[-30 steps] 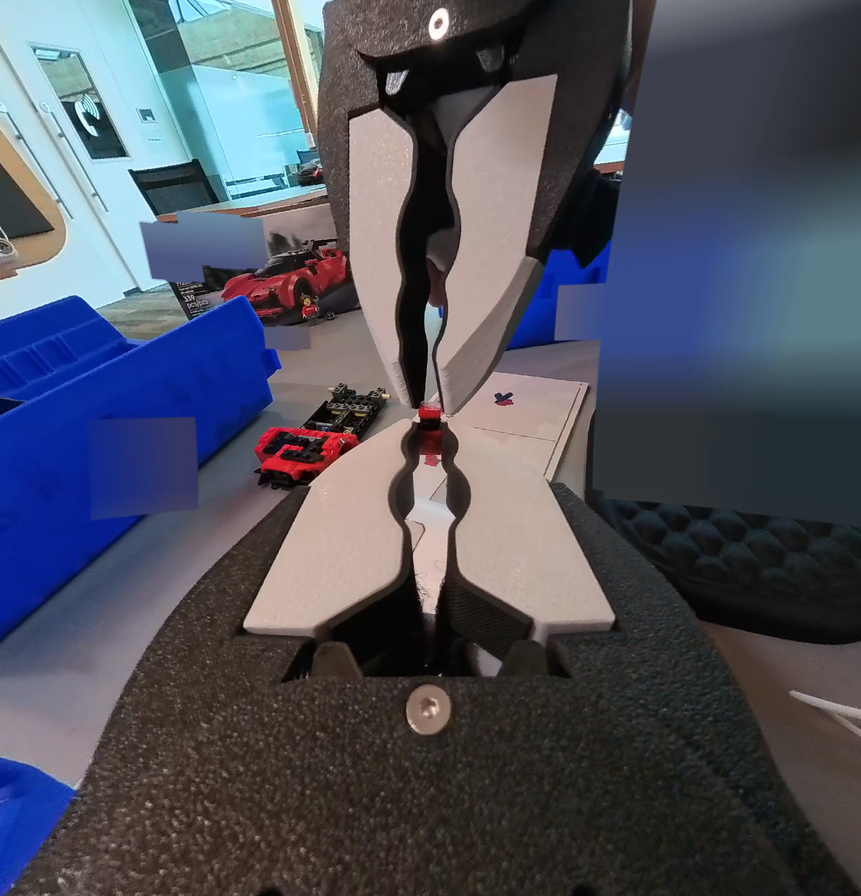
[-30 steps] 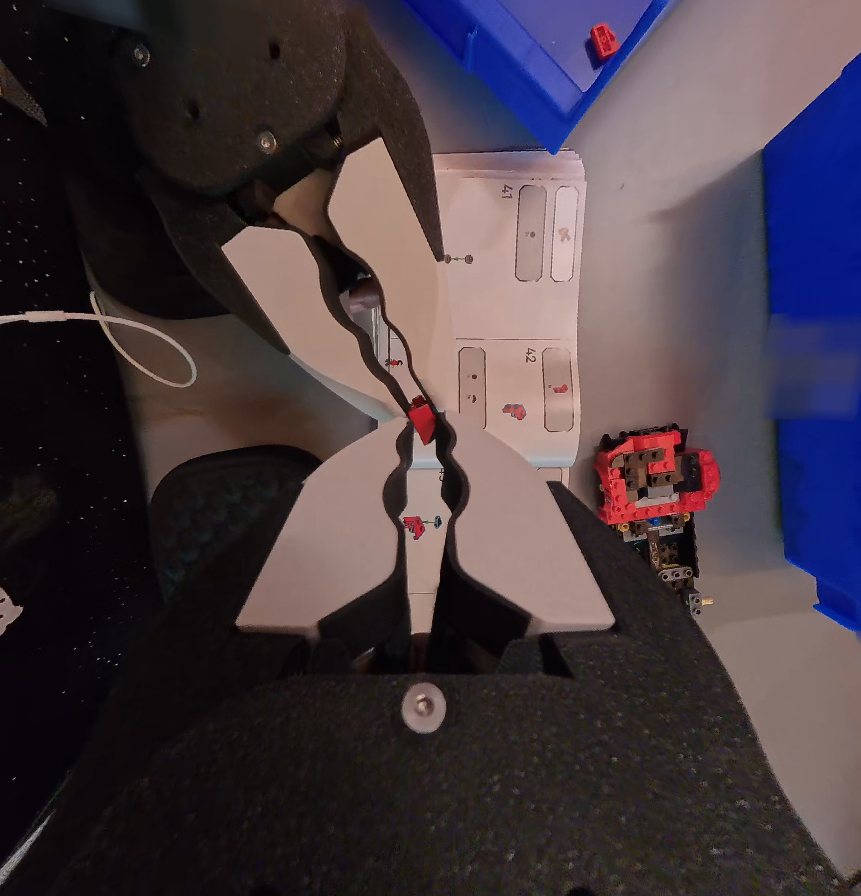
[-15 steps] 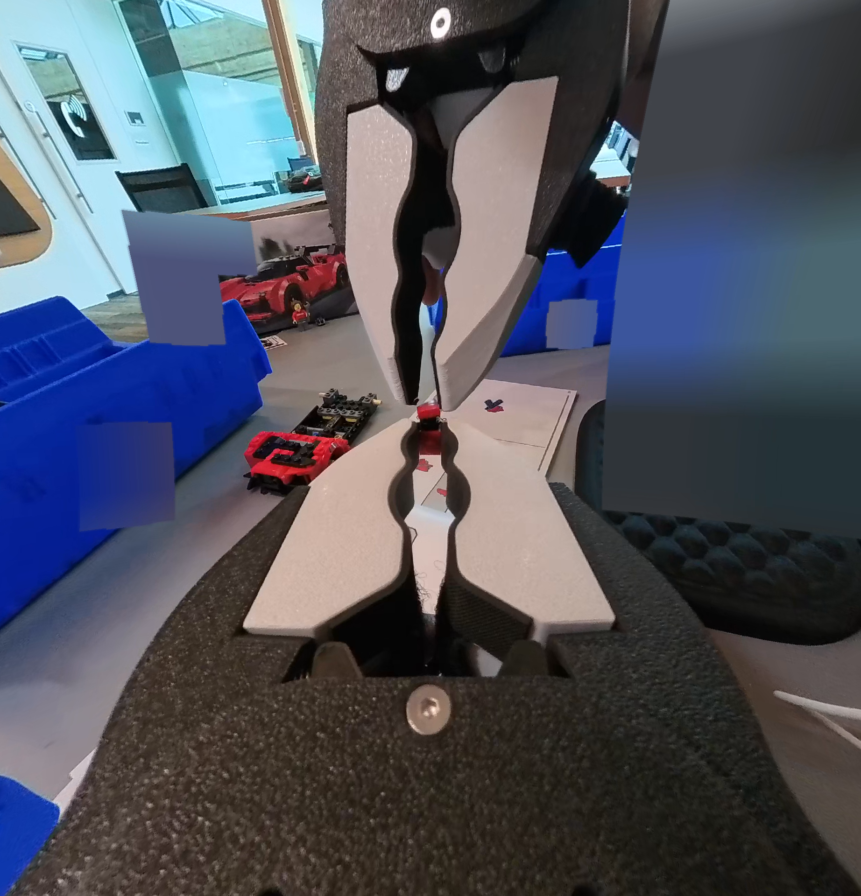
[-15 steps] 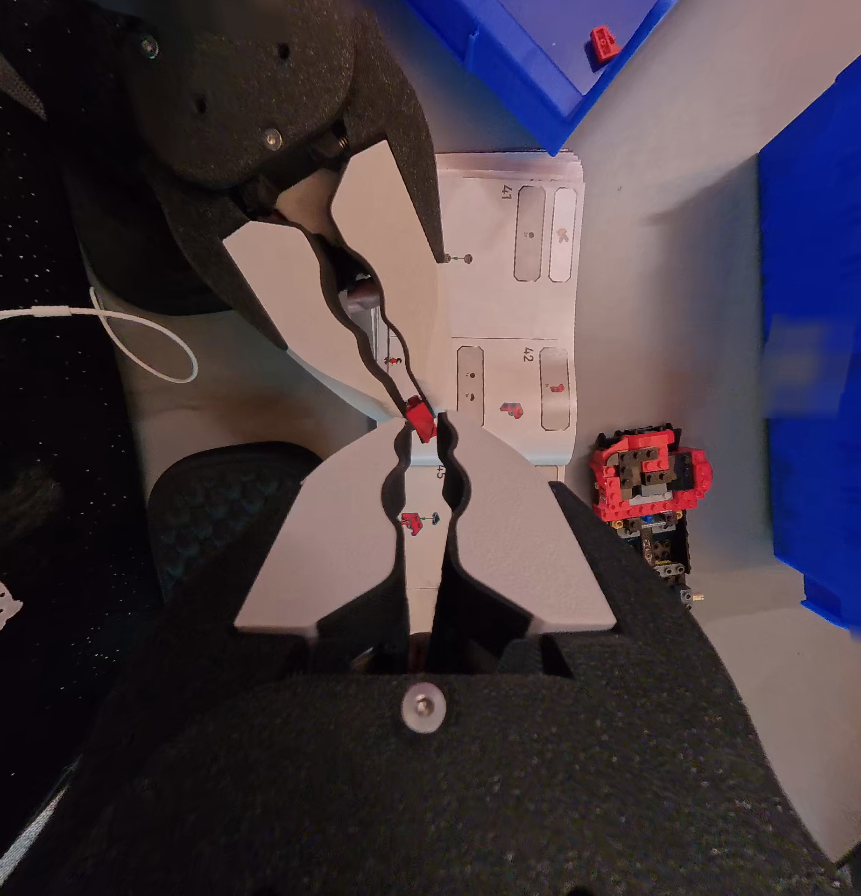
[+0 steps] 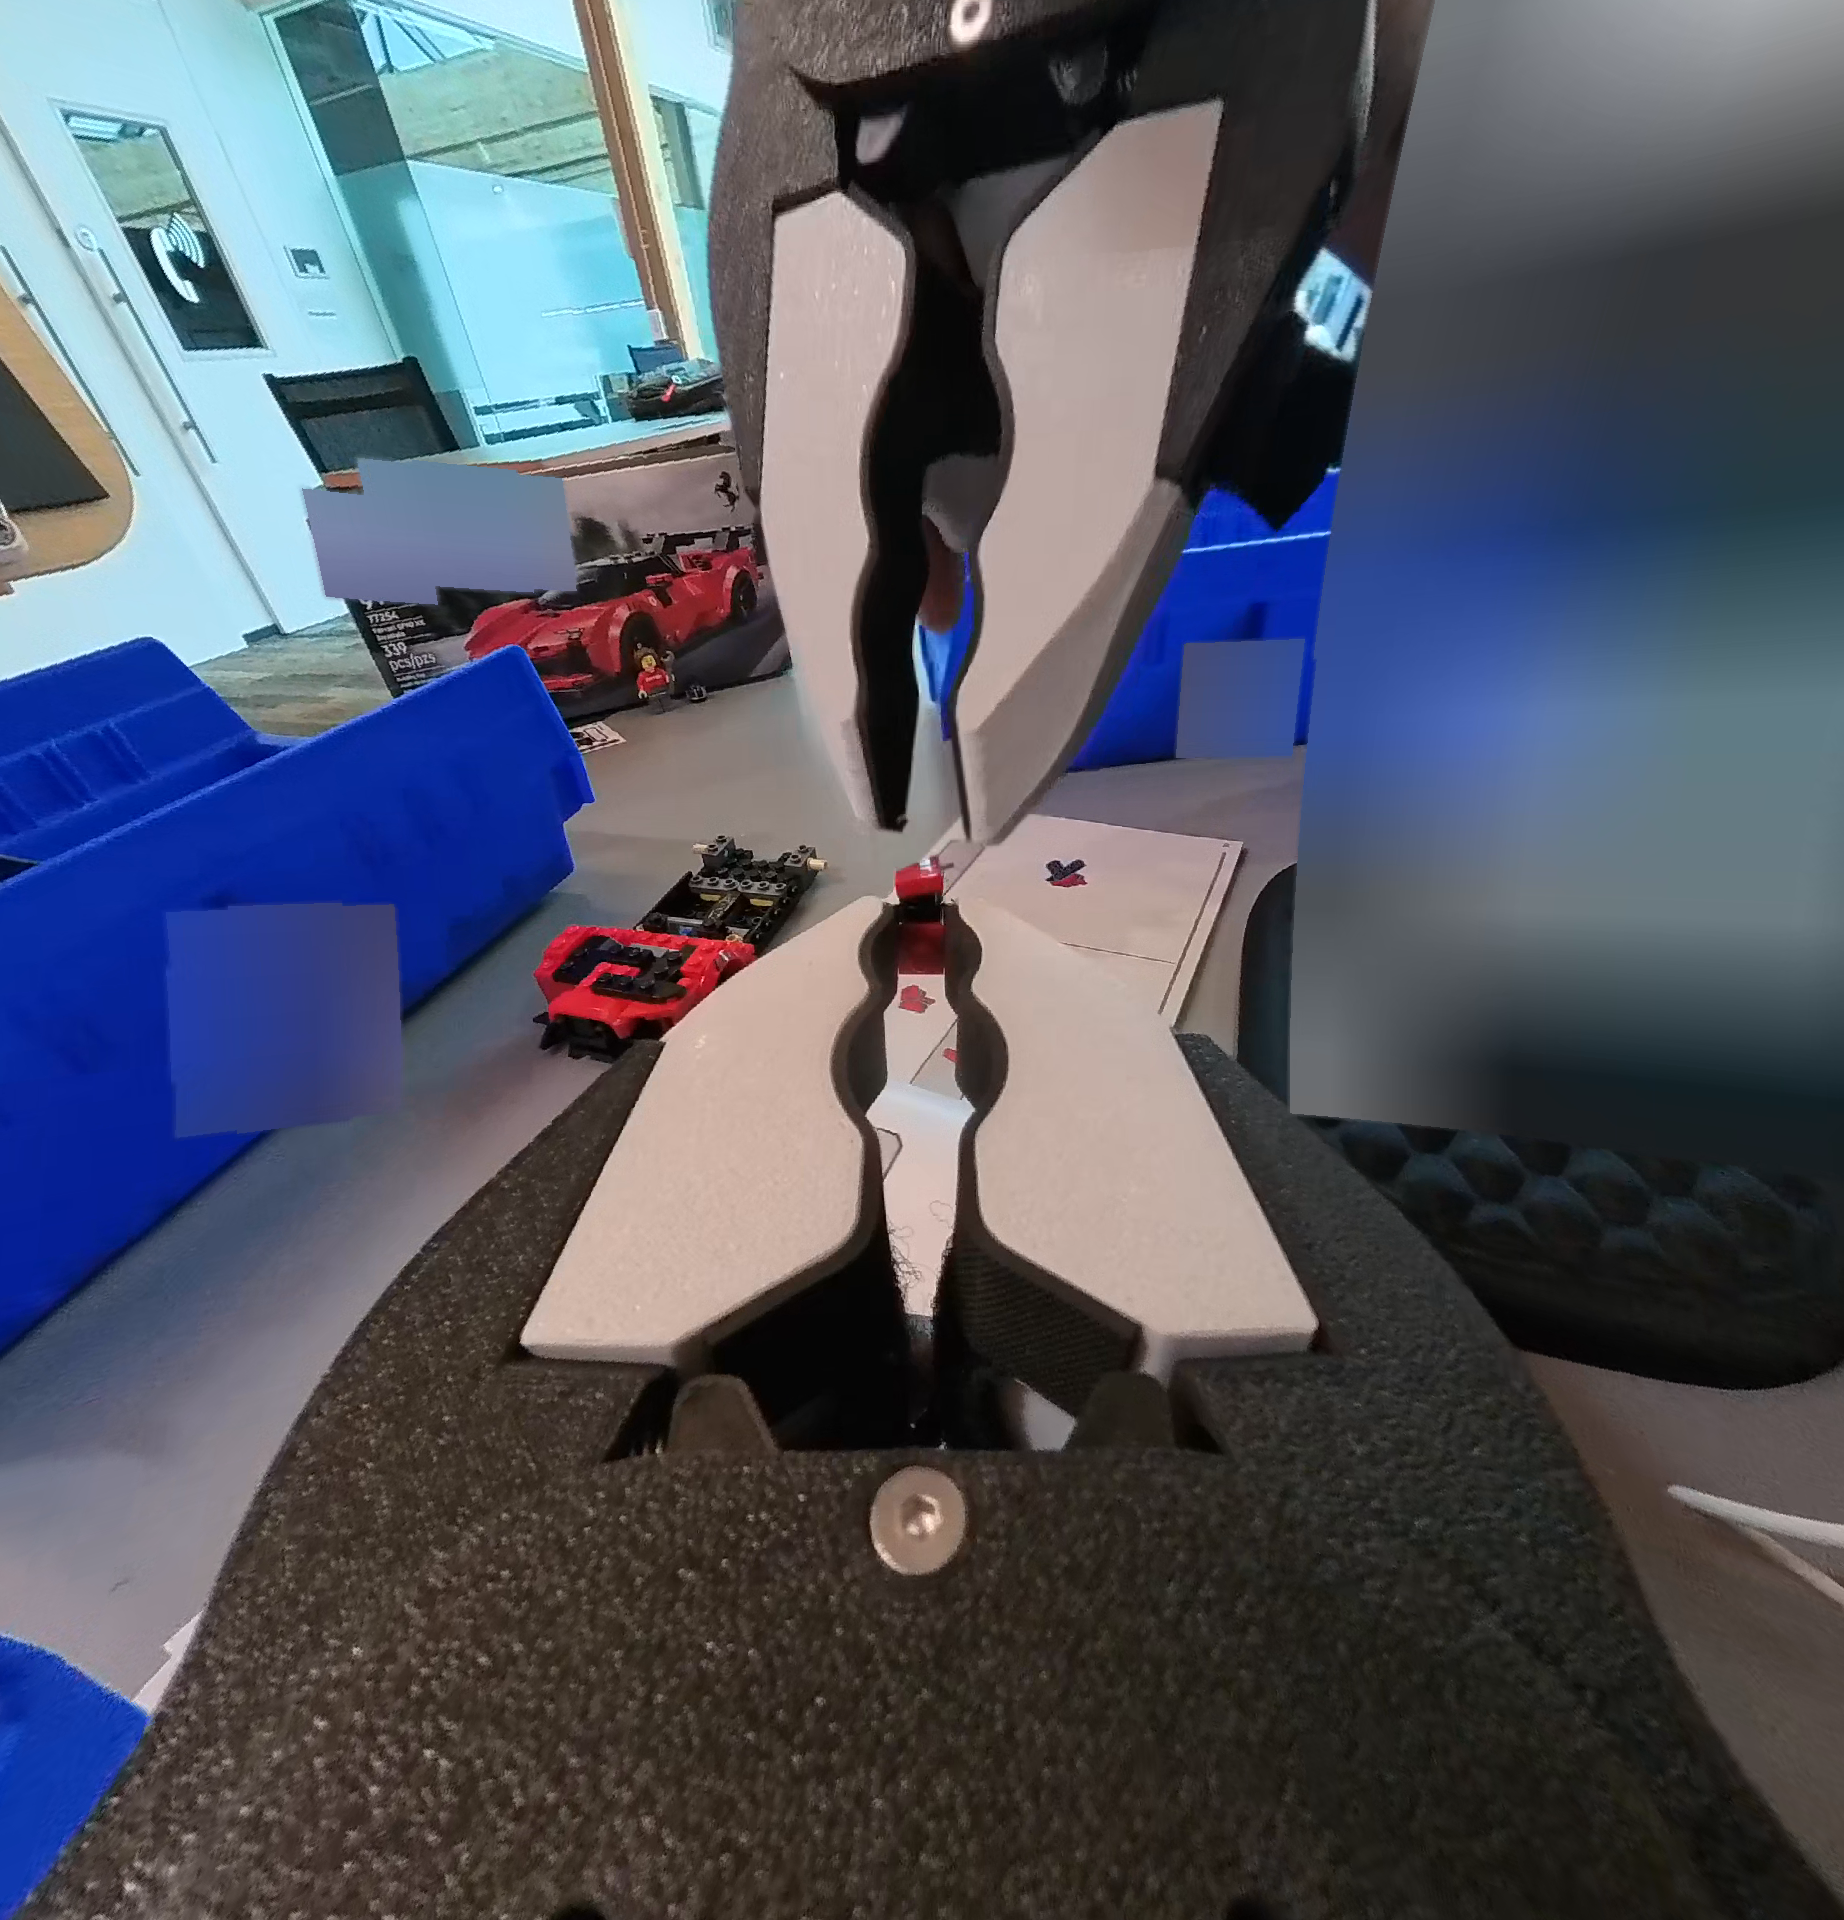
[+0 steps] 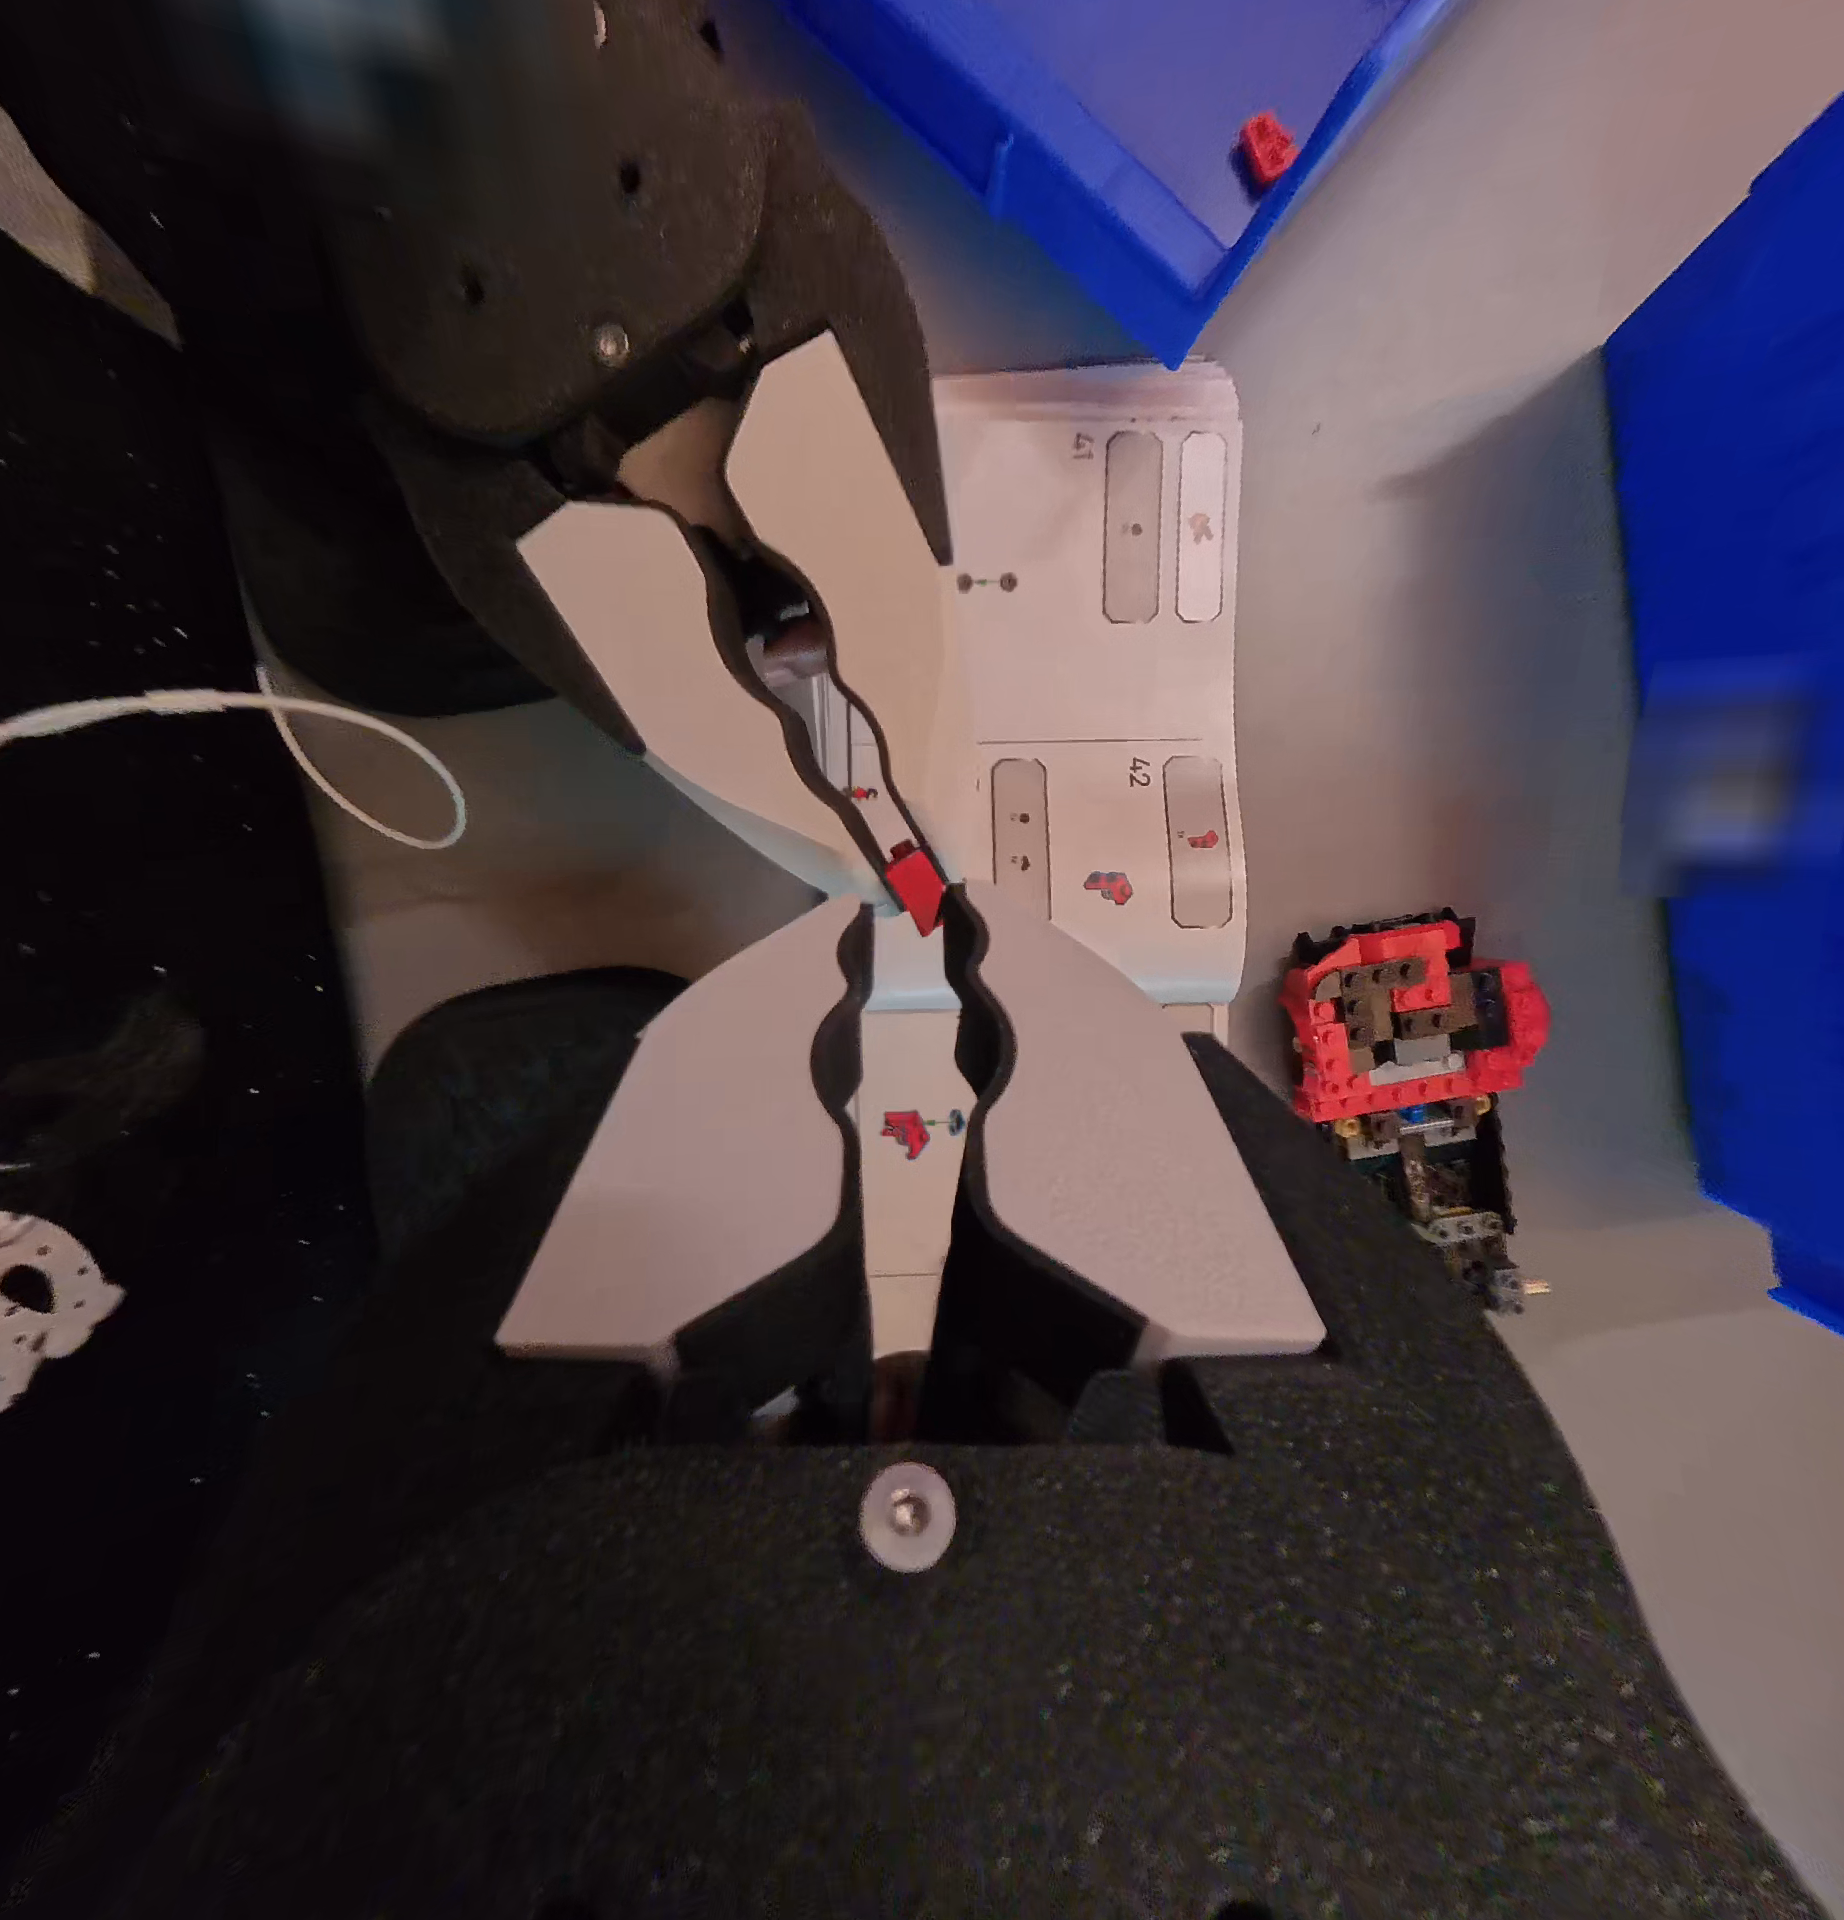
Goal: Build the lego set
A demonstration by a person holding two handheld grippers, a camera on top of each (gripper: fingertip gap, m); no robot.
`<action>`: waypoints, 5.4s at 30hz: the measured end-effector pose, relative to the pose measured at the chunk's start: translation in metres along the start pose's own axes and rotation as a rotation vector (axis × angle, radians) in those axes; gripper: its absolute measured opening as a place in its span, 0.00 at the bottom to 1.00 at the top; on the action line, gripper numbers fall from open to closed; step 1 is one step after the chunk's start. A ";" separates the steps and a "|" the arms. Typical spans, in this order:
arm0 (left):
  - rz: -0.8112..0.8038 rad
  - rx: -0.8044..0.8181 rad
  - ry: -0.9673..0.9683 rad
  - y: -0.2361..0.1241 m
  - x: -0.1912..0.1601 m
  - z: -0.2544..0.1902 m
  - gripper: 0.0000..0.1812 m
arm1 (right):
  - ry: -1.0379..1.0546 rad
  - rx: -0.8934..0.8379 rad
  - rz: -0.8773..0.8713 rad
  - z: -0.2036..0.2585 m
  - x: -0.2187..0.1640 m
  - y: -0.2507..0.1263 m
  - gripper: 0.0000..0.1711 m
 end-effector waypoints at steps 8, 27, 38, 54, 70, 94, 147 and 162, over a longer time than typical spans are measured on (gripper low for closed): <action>-0.048 -0.011 0.012 -0.003 0.006 -0.001 0.04 | 0.762 0.417 -0.417 -0.024 -0.032 -0.001 0.40; -0.050 -0.059 0.044 0.000 0.007 -0.008 0.04 | 1.208 0.980 -0.623 0.010 -0.047 0.053 0.28; -0.015 -0.016 0.118 0.000 0.007 -0.009 0.04 | 1.180 0.988 -0.720 0.012 -0.048 0.049 0.10; 0.117 0.169 0.460 -0.001 0.014 -0.022 0.04 | 1.036 0.856 -0.914 0.021 -0.046 0.046 0.10; -0.260 -0.032 0.204 -0.017 0.033 -0.016 0.03 | 0.374 0.373 -1.147 0.024 -0.043 0.003 0.10; -0.448 -0.687 -0.869 0.002 0.016 -0.013 0.00 | -0.024 -0.055 -1.111 0.037 -0.040 -0.006 0.10; -0.530 -0.596 -0.983 0.004 0.016 -0.002 0.00 | 0.090 -0.106 -1.214 0.035 -0.039 0.000 0.10; -0.485 -0.633 -1.048 0.003 0.010 -0.001 0.00 | 0.002 -0.197 -1.151 0.036 -0.039 0.003 0.10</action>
Point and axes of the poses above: each gripper's, where its closed fingertips meet, y out along the fingers, x out of its top, z = x × y across the jaws, the point moved 6 cm from there along -y, back along the fingers, and after that the axes turned 10 degrees about -x, right-handed, at the moved point
